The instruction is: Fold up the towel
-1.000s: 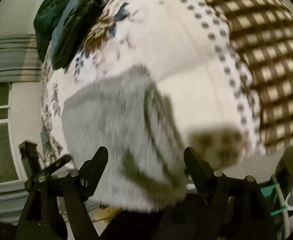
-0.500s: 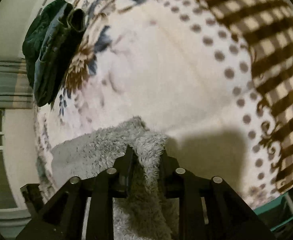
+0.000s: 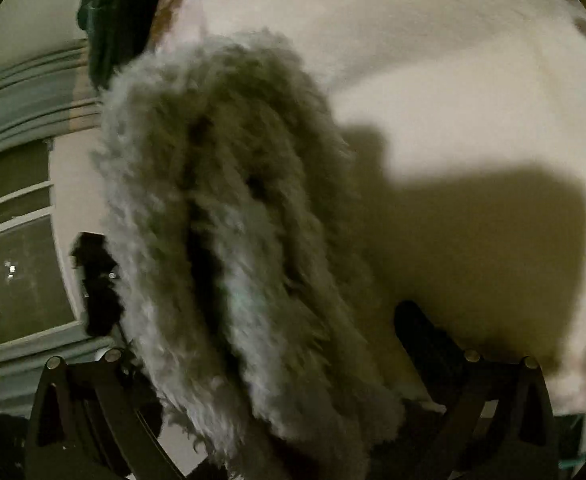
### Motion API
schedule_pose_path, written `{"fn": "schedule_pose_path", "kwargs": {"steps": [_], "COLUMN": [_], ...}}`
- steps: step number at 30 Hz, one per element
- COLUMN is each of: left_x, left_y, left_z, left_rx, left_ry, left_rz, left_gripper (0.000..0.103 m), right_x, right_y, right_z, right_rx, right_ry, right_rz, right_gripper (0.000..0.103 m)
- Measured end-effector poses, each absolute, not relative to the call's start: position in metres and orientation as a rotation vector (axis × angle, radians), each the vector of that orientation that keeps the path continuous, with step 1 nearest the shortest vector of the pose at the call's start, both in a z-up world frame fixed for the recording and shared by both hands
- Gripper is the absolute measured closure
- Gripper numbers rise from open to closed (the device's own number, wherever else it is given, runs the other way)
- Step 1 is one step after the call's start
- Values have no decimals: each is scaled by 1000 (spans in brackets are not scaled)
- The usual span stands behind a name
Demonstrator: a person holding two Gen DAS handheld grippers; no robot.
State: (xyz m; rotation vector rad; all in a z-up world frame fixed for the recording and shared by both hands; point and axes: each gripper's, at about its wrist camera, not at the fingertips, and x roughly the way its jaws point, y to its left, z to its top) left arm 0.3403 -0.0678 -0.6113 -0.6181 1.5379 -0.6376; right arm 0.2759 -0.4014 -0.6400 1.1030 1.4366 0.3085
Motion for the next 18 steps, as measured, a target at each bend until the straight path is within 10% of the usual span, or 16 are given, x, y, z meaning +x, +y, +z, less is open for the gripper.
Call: {"fn": "schedule_pose_path", "kwargs": {"steps": [2,6,18], "left_x": [337,331,359], "left_y": [-69,-69,-74], "left_z": [-602,-582,-487], "left_rx": [-607,-604,-580], "left_ry": [1512,1483,1381], "left_rz": [-658,-675,-711], "left_gripper": [17,49,54], "right_x": [278,279,281], "right_y": [-403,-398,-394], "right_z": [-637,-631,-549], "right_rx": [1145,1113,1101], "right_ry": [1375,1366,1278], "right_rz": [330,296,289], "right_gripper": [32,57,64]}}
